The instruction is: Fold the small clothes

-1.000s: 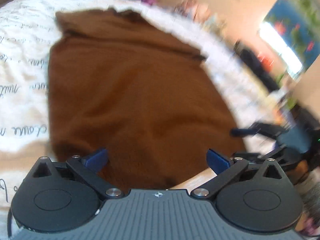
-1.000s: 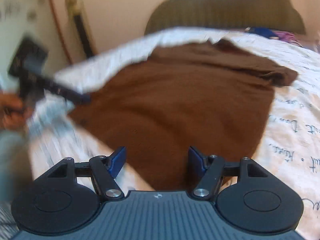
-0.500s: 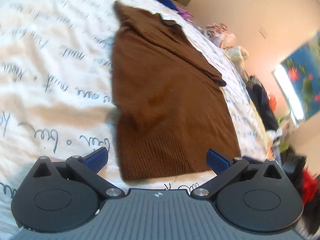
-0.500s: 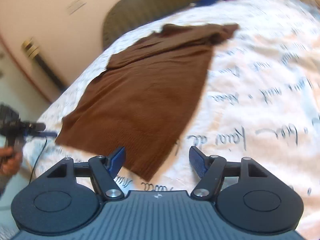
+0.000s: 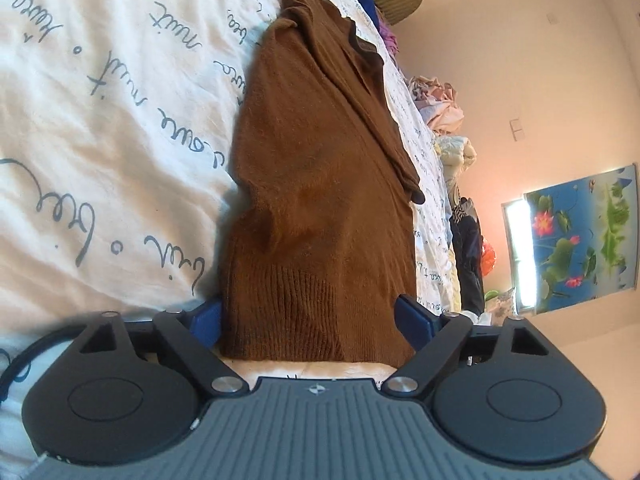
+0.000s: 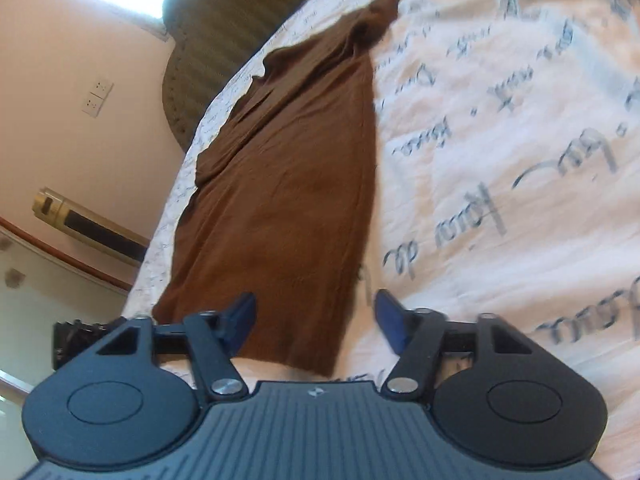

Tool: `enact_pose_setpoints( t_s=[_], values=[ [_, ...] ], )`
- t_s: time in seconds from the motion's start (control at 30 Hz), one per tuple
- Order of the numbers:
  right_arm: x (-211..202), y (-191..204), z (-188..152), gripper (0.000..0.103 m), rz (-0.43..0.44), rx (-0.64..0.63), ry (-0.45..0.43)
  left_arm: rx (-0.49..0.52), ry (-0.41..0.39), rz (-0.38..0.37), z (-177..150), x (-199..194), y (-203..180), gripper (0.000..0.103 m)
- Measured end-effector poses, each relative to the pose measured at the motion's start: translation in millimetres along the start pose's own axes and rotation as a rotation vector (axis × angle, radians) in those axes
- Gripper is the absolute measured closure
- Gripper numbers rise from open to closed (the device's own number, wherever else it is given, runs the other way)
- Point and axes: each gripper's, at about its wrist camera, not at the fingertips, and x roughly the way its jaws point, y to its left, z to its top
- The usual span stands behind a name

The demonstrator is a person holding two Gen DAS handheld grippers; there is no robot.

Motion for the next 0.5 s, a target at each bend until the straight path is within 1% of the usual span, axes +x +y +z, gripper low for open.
enact_pose_setpoints(
  t_s=[0.03, 0.07, 0.1, 0.13, 0.17, 0.2, 0.23, 0.27, 0.4, 0.43, 0.5],
  values=[
    [4.9, 0.7, -1.8, 0.065, 0.023, 0.014, 0.018, 0.003, 0.0, 0.002, -0.3, 1.0, -2.0, 0.03],
    [8.6, 1.8, -3.8, 0.069, 0.019, 0.019, 0.025, 0.005, 0.007, 0.01, -0.4, 4.0, -2.7, 0.042],
    [12.8, 2.6, -4.8, 0.077, 0.007, 0.015, 0.027, 0.015, 0.022, 0.012, 0.0, 8.8, -4.1, 0.051],
    [15.9, 2.0, -5.2, 0.082, 0.002, 0.018, 0.026, 0.015, 0.036, 0.014, 0.3, 14.0, -3.0, 0.075],
    [18.0, -0.3, -5.5, 0.091, 0.003, 0.036, 0.024, 0.003, 0.049, 0.016, 0.4, 18.4, -0.2, 0.093],
    [18.9, -2.5, -6.0, 0.094, 0.007, 0.051, 0.022, -0.001, 0.056, 0.024, 0.2, 22.9, 2.6, 0.097],
    [18.4, -2.1, -6.4, 0.096, 0.003, 0.042, 0.014, -0.001, 0.055, 0.037, -0.2, 24.8, 4.8, 0.098],
    [16.8, 2.2, -7.9, 0.097, -0.011, 0.017, 0.006, -0.005, 0.053, 0.041, -1.2, 25.6, 6.5, 0.098],
    [6.2, 25.3, -10.9, 0.098, -0.085, -0.117, -0.041, 0.034, 0.027, 0.044, -6.0, 19.7, -2.5, 0.099],
    [3.4, 31.7, -9.7, 0.098, -0.096, -0.148, -0.055, 0.04, 0.024, 0.039, -7.1, 18.6, -5.9, 0.099],
    [-3.7, 42.9, -7.3, 0.099, -0.091, -0.188, -0.082, 0.043, 0.017, 0.026, -9.8, 14.4, -11.3, 0.099]
  ],
)
